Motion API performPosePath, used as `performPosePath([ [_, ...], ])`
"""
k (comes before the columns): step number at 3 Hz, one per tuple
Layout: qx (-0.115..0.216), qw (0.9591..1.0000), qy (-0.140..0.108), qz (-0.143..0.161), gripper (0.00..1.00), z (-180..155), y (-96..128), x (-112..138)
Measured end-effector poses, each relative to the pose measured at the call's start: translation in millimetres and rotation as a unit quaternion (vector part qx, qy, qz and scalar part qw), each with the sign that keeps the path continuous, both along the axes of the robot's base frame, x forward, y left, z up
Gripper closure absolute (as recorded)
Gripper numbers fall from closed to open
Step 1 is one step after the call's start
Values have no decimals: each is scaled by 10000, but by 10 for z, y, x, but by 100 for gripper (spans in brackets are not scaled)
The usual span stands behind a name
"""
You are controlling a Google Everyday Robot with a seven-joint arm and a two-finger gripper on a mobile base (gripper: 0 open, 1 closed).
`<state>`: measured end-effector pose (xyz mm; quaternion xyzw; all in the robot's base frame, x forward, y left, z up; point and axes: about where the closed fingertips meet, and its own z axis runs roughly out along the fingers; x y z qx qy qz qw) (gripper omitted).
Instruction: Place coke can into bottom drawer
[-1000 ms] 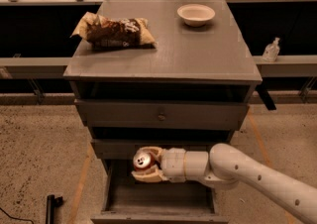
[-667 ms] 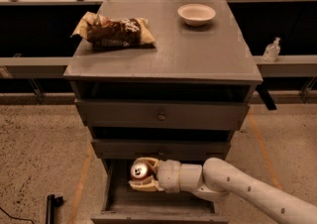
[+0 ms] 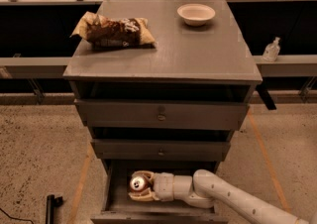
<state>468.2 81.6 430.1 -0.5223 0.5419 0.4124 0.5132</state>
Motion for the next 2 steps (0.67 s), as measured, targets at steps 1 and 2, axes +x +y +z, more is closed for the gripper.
performPosePath([
  [1, 0, 10000, 0, 0, 100, 0, 0, 0],
  [2, 20, 9999, 98, 25, 100, -384, 47, 21],
])
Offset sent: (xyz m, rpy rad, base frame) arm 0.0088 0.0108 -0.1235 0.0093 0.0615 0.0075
